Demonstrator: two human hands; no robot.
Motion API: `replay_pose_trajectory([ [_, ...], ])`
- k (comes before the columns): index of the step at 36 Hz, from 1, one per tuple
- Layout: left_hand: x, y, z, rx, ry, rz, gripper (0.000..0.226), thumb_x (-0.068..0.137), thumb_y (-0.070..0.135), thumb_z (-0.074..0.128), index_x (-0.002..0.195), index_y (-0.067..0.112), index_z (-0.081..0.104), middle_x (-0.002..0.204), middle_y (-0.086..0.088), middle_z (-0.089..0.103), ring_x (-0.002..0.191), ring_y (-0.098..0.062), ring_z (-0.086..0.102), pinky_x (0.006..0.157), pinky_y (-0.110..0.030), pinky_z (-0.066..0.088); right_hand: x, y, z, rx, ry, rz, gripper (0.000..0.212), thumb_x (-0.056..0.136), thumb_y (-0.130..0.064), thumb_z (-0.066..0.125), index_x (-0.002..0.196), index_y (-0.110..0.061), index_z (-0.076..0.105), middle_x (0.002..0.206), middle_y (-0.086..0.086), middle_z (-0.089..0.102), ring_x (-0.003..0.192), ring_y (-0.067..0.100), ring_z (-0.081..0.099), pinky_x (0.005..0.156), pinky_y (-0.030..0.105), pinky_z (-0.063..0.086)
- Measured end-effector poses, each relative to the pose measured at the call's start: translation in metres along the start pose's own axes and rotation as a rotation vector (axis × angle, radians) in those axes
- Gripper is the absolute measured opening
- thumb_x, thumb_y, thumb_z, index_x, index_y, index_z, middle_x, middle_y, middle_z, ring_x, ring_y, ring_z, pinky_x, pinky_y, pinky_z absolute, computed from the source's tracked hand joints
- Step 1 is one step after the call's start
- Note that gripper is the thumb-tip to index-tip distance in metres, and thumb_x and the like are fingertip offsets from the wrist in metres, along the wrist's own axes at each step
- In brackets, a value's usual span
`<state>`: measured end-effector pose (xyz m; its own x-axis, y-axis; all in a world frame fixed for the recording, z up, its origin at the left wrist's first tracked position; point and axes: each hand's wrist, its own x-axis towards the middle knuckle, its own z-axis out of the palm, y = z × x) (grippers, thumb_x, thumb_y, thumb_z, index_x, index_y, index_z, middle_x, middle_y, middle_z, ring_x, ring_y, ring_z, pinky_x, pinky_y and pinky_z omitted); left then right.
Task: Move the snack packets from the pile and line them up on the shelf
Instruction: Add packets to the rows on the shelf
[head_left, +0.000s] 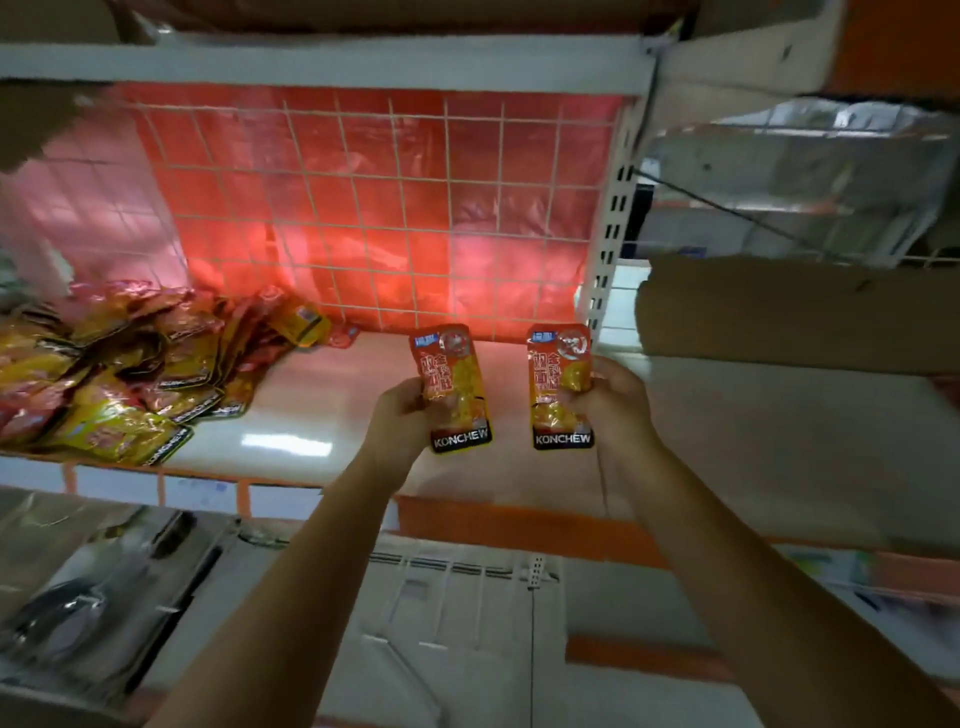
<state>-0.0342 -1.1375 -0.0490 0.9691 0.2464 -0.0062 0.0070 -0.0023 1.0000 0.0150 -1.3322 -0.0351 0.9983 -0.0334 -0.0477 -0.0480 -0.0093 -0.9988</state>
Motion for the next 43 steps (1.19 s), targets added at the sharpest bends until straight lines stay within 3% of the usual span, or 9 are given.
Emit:
replay_pose_trajectory([
  [8, -0.039, 0.009, 0.070, 0.007, -0.083, -0.038, 0.022, 0.089, -0.003, 0.055, 0.110, -0.001, 0.059, 0.104, -0.021, 0.064, 0.093, -0.035, 0.063, 0.089, -0.048, 0.050, -0.037, 0.003, -0.072, 0.065, 0.086, 0.027, 0.035, 0.077, 0.007, 0.067, 0.103, -0.015, 0.060, 0.103, 0.008, 0.066, 0.093, 0.024, 0.063, 0.068, 0.027, 0.051],
  [10, -0.051, 0.008, 0.085, 0.000, -0.089, -0.057, 0.021, 0.089, -0.002, 0.055, 0.109, 0.001, 0.060, 0.104, -0.019, 0.065, 0.094, -0.035, 0.063, 0.088, -0.047, 0.050, -0.044, 0.002, -0.088, 0.056, 0.096, 0.035, 0.032, 0.079, 0.005, 0.066, 0.103, -0.015, 0.059, 0.105, 0.008, 0.065, 0.094, 0.023, 0.062, 0.064, 0.025, 0.047],
  [13, -0.063, 0.007, 0.109, -0.023, -0.097, -0.086, 0.022, 0.088, -0.003, 0.056, 0.109, 0.003, 0.059, 0.098, -0.013, 0.066, 0.087, -0.030, 0.065, 0.084, -0.042, 0.052, -0.051, 0.003, -0.115, 0.064, 0.125, 0.058, 0.028, 0.081, 0.003, 0.065, 0.102, -0.015, 0.059, 0.105, 0.008, 0.065, 0.095, 0.024, 0.062, 0.071, 0.029, 0.050],
  [19, -0.076, 0.004, 0.178, -0.025, -0.116, -0.124, 0.022, 0.086, -0.002, 0.059, 0.107, 0.004, 0.060, 0.096, -0.010, 0.067, 0.088, -0.030, 0.065, 0.084, -0.041, 0.053, -0.051, 0.013, -0.192, -0.045, 0.195, 0.066, 0.027, 0.076, 0.005, 0.068, 0.092, -0.016, 0.062, 0.094, 0.005, 0.065, 0.083, 0.019, 0.060, 0.069, 0.027, 0.049],
  [23, -0.078, -0.004, 0.239, -0.023, -0.086, -0.112, 0.021, 0.085, 0.000, 0.060, 0.105, 0.006, 0.062, 0.104, -0.016, 0.067, 0.098, -0.037, 0.064, 0.092, -0.048, 0.049, -0.033, 0.020, -0.251, -0.118, 0.244, 0.046, 0.026, 0.069, 0.005, 0.073, 0.073, -0.019, 0.063, 0.085, 0.005, 0.066, 0.083, 0.023, 0.062, 0.080, 0.034, 0.050],
  [28, -0.078, -0.010, 0.351, -0.011, -0.113, -0.103, 0.024, 0.086, -0.004, 0.058, 0.110, -0.001, 0.061, 0.108, -0.021, 0.065, 0.099, -0.037, 0.063, 0.092, -0.047, 0.049, 0.001, 0.026, -0.349, -0.081, 0.230, -0.011, 0.019, 0.072, 0.007, 0.071, 0.078, -0.010, 0.064, 0.069, -0.002, 0.062, 0.067, 0.016, 0.057, 0.057, 0.022, 0.043],
  [35, -0.079, -0.013, 0.488, -0.055, -0.119, -0.142, 0.022, 0.085, -0.008, 0.056, 0.105, 0.001, 0.061, 0.108, -0.021, 0.063, 0.102, -0.040, 0.061, 0.095, -0.051, 0.047, 0.044, 0.028, -0.480, -0.216, 0.221, -0.072, 0.030, 0.072, 0.002, 0.073, 0.069, -0.023, 0.058, 0.078, 0.001, 0.066, 0.078, 0.020, 0.063, 0.073, 0.035, 0.050],
  [38, -0.082, -0.016, 0.523, 0.002, -0.130, -0.153, 0.018, 0.086, -0.005, 0.058, 0.100, 0.004, 0.061, 0.103, -0.019, 0.064, 0.103, -0.039, 0.061, 0.096, -0.049, 0.047, 0.059, 0.031, -0.516, -0.268, 0.275, -0.082, 0.030, 0.069, -0.002, 0.076, 0.086, -0.019, 0.057, 0.088, 0.004, 0.067, 0.086, 0.026, 0.065, 0.078, 0.043, 0.054],
  [43, -0.081, -0.020, 0.552, 0.065, -0.121, -0.170, 0.016, 0.086, -0.004, 0.059, 0.100, 0.002, 0.062, 0.097, -0.014, 0.065, 0.085, -0.026, 0.064, 0.086, -0.038, 0.050, 0.075, 0.026, -0.541, -0.322, 0.220, -0.039, 0.074, 0.076, 0.004, 0.070, 0.138, -0.016, 0.034, 0.106, 0.006, 0.062, 0.092, 0.020, 0.060, 0.081, 0.048, 0.055],
])
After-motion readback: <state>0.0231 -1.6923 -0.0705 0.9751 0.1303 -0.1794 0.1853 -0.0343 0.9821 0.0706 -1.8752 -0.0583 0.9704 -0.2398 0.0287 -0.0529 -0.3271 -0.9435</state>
